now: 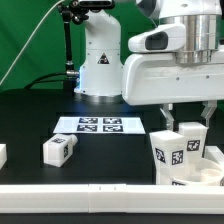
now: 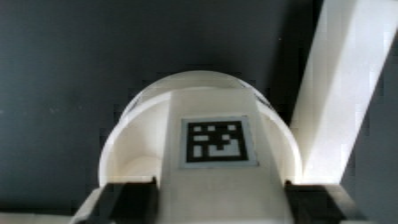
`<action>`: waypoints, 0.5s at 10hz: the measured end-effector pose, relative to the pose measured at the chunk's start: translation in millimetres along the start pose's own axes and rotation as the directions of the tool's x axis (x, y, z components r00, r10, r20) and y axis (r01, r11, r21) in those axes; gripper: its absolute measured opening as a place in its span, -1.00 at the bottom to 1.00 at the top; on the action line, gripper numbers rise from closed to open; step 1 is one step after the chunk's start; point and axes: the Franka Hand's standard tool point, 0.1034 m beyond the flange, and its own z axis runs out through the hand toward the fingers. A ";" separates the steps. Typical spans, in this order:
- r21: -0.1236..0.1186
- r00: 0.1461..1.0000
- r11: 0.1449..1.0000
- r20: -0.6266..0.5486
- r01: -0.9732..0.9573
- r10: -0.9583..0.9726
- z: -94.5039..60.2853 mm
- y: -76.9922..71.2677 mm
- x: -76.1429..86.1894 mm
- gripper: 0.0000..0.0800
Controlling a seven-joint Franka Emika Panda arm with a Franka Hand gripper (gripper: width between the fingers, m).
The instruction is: Assemble stool
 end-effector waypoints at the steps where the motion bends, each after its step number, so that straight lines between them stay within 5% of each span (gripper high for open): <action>1: 0.012 0.990 0.990 0.004 -0.143 0.143 0.0 -3.8 -1.5 -0.16; 5: 0.055 0.844 0.843 0.021 -0.536 0.535 0.1 -12.2 -1.1 -0.16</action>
Offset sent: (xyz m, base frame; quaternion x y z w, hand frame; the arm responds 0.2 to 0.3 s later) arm -0.0092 0.0037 -0.0063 0.0117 -0.0118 0.2889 0.9572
